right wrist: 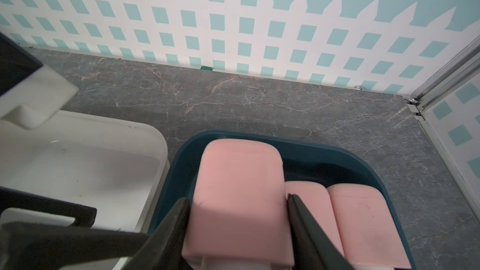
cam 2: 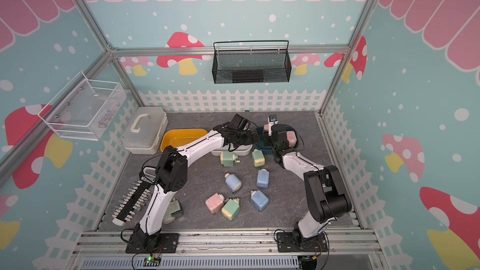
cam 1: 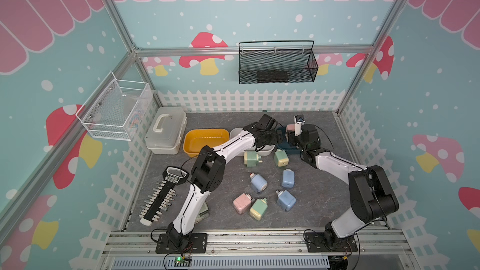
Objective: Place the pencil sharpeners by color into the storage box
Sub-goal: Place the pencil sharpener in the storage box.
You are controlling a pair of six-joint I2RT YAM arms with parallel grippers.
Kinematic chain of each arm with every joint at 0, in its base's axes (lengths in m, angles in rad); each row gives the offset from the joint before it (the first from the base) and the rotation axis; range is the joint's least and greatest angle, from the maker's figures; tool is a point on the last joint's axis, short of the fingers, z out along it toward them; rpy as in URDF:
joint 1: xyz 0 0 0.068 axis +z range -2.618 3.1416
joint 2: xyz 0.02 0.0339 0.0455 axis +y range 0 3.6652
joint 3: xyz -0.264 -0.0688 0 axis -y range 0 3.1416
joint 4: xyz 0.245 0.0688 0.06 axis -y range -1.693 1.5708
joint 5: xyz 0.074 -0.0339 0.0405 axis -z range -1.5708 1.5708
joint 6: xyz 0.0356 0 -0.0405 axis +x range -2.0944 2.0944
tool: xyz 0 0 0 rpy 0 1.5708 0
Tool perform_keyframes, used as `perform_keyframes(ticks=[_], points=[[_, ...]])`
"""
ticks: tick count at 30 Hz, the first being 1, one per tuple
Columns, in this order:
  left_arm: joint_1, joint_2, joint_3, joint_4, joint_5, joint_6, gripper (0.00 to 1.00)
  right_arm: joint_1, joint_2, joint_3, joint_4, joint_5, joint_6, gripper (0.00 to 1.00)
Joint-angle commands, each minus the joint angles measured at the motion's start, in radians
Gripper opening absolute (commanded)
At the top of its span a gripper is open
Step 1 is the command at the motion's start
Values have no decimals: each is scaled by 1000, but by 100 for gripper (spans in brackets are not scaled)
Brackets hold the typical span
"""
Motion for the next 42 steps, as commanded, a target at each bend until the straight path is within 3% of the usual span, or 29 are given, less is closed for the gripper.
perform_keyframes(ticks=[1, 10, 22, 28, 42], points=[[3, 46, 68, -37, 4, 28, 99, -11, 31, -21, 117, 18, 20, 0], [21, 142, 178, -84, 4, 11, 99, -18, 90, -24, 170, 6, -25, 0], [38, 156, 165, -104, -6, -4, 99, -18, 122, -40, 225, 57, -48, 1], [47, 153, 150, -112, -17, -12, 99, -18, 125, -55, 235, 113, -20, 5], [44, 136, 138, -119, 27, -38, 99, -17, 153, -32, 229, 39, -53, 16]])
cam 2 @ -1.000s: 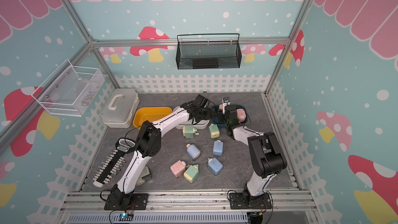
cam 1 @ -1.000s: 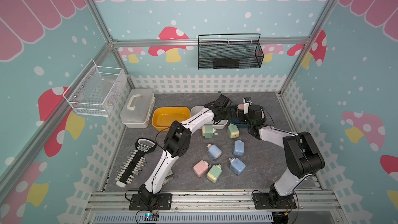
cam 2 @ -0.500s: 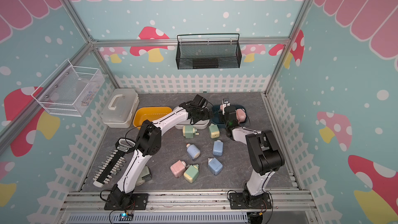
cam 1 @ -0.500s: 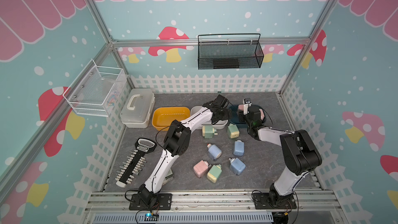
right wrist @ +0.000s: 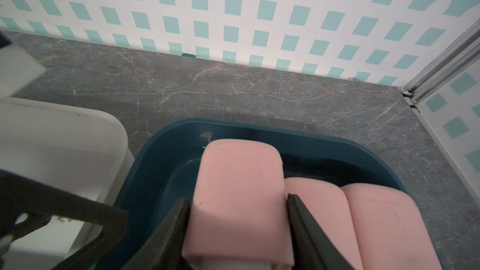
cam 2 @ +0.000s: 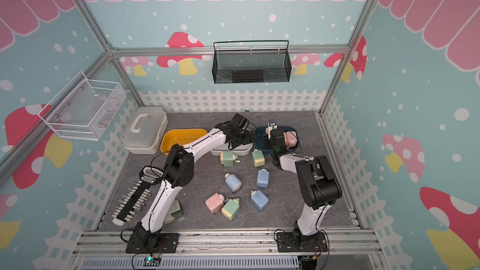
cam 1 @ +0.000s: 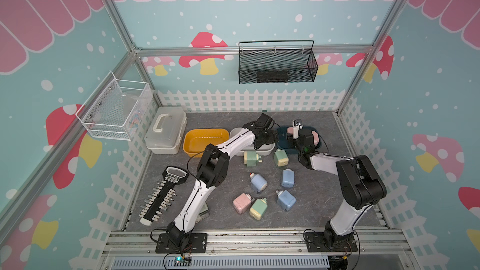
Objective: Place the pencil sharpeners by color into the storage box
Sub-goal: Place the pencil sharpener in the storage box.
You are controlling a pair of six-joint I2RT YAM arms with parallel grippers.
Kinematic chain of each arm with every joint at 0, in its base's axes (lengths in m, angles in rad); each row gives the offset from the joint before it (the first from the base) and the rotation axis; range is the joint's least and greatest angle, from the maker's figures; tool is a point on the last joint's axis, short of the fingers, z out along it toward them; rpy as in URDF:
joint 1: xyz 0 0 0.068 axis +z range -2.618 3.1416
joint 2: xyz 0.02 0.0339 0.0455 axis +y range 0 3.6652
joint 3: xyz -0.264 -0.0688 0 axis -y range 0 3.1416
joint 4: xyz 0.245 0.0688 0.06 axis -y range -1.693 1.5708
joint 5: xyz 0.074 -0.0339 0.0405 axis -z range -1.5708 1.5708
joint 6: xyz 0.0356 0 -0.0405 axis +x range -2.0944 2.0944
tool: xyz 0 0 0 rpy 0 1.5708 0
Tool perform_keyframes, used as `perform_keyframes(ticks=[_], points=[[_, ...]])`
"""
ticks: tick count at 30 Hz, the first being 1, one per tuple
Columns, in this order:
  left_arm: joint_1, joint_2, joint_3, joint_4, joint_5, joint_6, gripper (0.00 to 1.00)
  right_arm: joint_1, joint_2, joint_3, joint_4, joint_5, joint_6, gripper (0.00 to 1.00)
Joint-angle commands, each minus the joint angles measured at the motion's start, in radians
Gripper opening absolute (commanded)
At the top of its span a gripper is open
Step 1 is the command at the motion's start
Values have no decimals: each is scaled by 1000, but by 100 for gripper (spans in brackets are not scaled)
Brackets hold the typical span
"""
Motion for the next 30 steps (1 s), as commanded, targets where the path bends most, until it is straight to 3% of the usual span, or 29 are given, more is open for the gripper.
perform_keyframes(ticks=[1, 11, 20, 30], points=[[-5, -5, -8, -20, 11, -11, 99, -8, 14, 15, 40, -3, -9, 18], [-3, 12, 6, -19, -4, -11, 99, -8, 39, 23, 33, 31, 11, 35], [-2, 21, 6, -31, -15, -12, 99, -8, 22, 37, -13, 19, 10, 59], [-1, 28, 9, -34, -6, -21, 99, -7, -22, 56, -87, -1, 14, 65]])
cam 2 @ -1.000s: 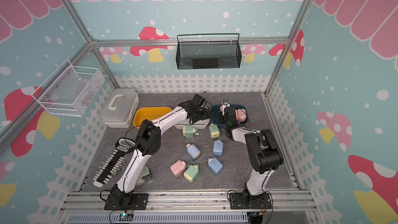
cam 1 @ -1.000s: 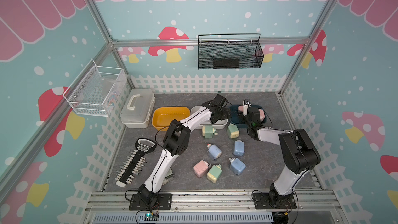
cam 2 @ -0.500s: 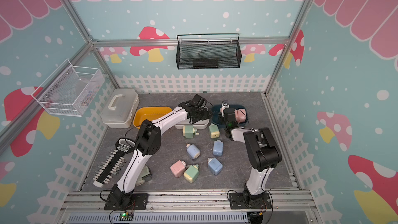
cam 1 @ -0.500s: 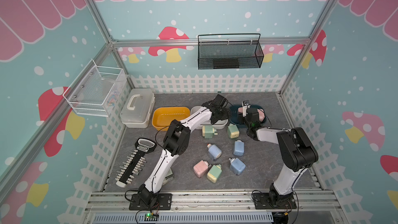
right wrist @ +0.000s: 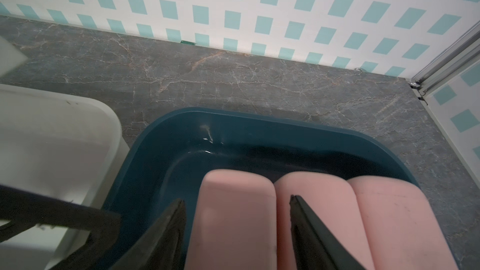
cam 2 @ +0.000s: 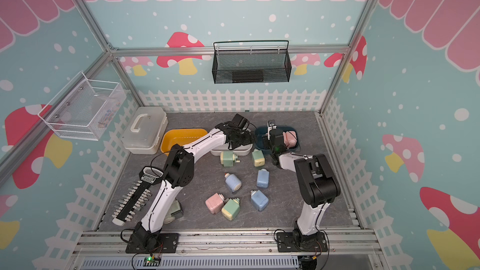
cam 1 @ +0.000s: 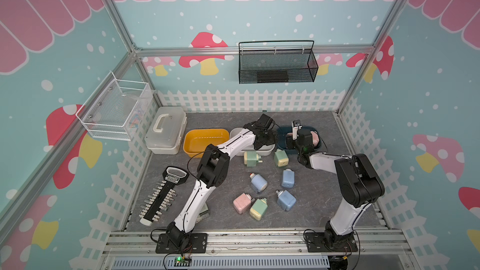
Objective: Place the pencil sharpeners by color into the storage box
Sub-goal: Place the pencil sharpener in the storage box.
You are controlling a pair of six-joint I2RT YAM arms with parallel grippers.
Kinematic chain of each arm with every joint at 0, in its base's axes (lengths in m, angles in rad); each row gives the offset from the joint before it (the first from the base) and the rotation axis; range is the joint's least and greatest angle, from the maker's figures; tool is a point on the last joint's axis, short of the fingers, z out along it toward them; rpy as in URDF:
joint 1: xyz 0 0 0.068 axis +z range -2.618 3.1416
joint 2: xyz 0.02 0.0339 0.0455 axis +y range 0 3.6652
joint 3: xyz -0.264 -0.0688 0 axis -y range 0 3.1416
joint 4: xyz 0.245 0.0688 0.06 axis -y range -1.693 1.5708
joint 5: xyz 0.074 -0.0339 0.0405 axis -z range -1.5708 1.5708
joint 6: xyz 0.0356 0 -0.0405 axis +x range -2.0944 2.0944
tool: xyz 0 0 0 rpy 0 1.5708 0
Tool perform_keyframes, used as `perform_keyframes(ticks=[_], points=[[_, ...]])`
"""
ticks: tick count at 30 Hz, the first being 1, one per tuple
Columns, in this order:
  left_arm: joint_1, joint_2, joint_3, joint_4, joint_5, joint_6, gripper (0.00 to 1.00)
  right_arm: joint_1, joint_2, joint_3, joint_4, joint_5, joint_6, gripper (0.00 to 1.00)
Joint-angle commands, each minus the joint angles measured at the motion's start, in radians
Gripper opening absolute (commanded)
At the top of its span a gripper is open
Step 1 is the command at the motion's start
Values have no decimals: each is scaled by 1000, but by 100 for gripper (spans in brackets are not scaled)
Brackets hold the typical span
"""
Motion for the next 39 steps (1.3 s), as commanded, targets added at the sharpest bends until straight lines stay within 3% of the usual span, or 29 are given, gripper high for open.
perform_keyframes(ticks=[1, 7, 8, 9, 19, 26, 39], points=[[-1, 27, 10, -17, -8, -15, 99, -8, -48, 33, -52, -6, 12, 65], [0, 35, 26, -18, -5, -12, 99, -8, -98, 93, -268, -15, -14, 78], [0, 36, 30, -19, -5, -13, 99, -7, -98, 109, -314, -12, -23, 96], [0, 38, 32, -18, -3, -13, 99, -7, -97, 121, -354, -10, -32, 99], [0, 49, 47, -19, 21, -21, 99, -7, -14, 313, -683, 14, -29, 98], [-3, 54, 39, -18, 39, -31, 99, -8, 55, 382, -769, -9, -27, 99], [-4, 47, 15, -17, 23, -32, 99, -7, 111, 442, -820, 146, -50, 99]])
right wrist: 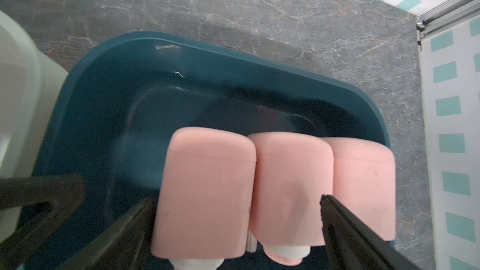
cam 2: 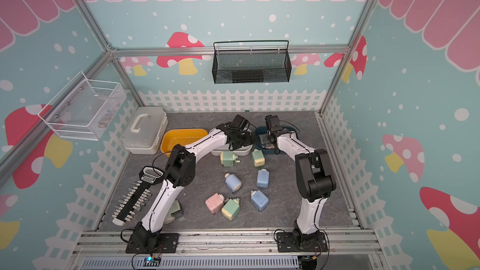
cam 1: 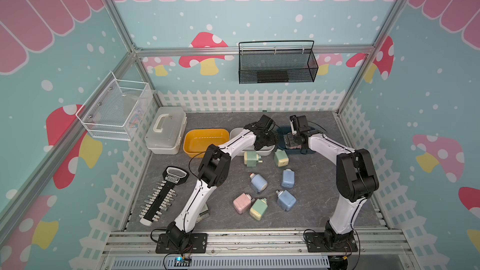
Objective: Place the pencil sharpeners by color into the storage box
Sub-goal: Place the pencil sharpener in the storage box.
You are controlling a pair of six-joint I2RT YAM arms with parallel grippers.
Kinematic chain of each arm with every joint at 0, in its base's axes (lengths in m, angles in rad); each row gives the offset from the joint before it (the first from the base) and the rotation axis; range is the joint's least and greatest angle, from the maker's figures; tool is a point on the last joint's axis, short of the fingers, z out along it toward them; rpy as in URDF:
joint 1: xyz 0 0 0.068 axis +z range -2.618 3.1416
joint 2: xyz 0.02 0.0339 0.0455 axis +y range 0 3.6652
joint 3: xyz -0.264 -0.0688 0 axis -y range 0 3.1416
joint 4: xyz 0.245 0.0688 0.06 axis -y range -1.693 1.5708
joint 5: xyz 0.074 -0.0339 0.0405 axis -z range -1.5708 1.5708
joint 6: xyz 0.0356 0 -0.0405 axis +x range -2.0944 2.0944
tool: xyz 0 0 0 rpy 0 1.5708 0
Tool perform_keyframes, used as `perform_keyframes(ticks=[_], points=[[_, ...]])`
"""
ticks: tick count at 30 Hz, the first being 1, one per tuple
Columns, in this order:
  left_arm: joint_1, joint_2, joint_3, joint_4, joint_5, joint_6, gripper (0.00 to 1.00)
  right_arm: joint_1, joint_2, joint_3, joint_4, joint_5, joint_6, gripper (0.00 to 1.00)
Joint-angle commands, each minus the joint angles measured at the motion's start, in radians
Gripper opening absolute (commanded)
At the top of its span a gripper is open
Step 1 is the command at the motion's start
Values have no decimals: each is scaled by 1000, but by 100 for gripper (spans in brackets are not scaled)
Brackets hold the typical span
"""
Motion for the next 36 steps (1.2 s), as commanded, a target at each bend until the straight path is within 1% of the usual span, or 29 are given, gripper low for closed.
perform_keyframes(ticks=[1, 4, 5, 13, 17, 21, 28, 36], points=[[-4, 19, -7, -15, -5, -6, 99, -4, 33, 31, -30, 54, -13, 99], [-2, 18, -14, -14, -4, -8, 99, -4, 36, 53, -44, 55, -18, 99], [-2, 17, -15, -16, -5, -8, 99, -4, 69, 60, -50, 55, -18, 98], [-1, 9, -23, -15, -7, -8, 99, -4, 76, 70, -58, 60, -16, 98], [-1, 5, -20, -15, -1, 17, 99, -4, 72, 67, -54, 17, -24, 98], [-1, 0, -20, -15, -1, 26, 99, -4, 78, 70, -60, 4, -31, 99], [-9, -39, -29, -16, -6, 54, 99, -4, 51, 61, -43, -55, -59, 99], [-17, -116, -61, -15, -5, 70, 99, -3, -74, 1, 11, -117, -83, 99]])
